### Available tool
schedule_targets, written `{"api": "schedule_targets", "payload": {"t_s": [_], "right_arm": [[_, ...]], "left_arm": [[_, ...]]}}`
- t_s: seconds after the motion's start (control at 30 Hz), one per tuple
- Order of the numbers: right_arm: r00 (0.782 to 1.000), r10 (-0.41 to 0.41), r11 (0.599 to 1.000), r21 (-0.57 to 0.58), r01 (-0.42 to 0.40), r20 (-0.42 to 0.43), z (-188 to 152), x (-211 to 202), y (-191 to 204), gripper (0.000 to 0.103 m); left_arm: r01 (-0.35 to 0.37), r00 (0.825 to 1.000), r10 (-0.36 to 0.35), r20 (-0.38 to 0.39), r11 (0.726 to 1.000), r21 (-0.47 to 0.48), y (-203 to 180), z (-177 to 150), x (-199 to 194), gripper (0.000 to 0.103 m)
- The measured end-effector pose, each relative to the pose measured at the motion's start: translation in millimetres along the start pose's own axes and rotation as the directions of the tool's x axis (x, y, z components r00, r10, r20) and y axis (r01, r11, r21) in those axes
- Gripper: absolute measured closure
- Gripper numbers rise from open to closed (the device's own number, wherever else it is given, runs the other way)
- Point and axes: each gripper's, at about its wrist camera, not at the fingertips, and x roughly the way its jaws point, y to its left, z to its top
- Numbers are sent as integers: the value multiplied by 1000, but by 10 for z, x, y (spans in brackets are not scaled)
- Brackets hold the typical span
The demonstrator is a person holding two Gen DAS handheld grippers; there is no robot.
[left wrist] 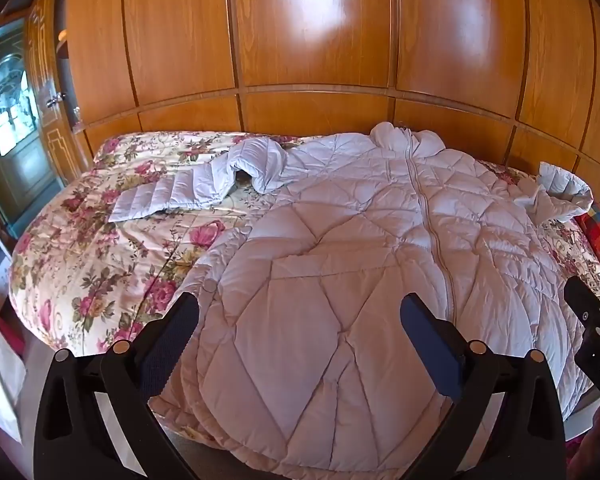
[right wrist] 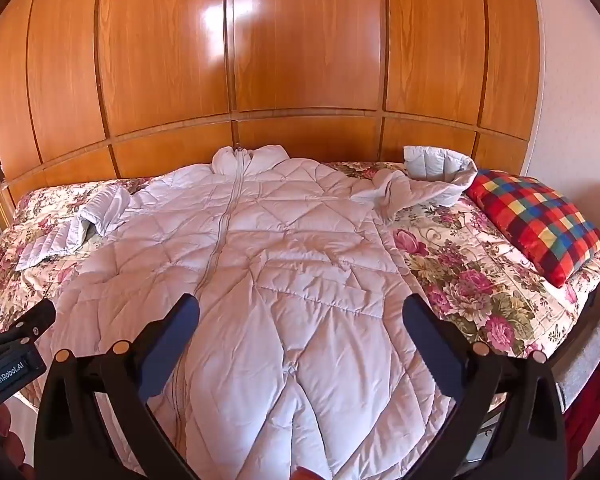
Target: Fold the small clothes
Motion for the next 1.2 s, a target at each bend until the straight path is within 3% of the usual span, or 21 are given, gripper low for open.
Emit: {"api": "schedule_targets", "payload": {"t_s": [0.4,1.2], "right_arm": [[1000,10,1000,7,-10,-16,5,35,-60,2],[1000,2,1000,3,-2,-14,-1,20,-19,2]], "left_arm": [[3,1000,-2,10,1000,-6,-79,-131,19,3],[21,1000,-21,-6,1000,-12,-6,-20,21,3]]}}
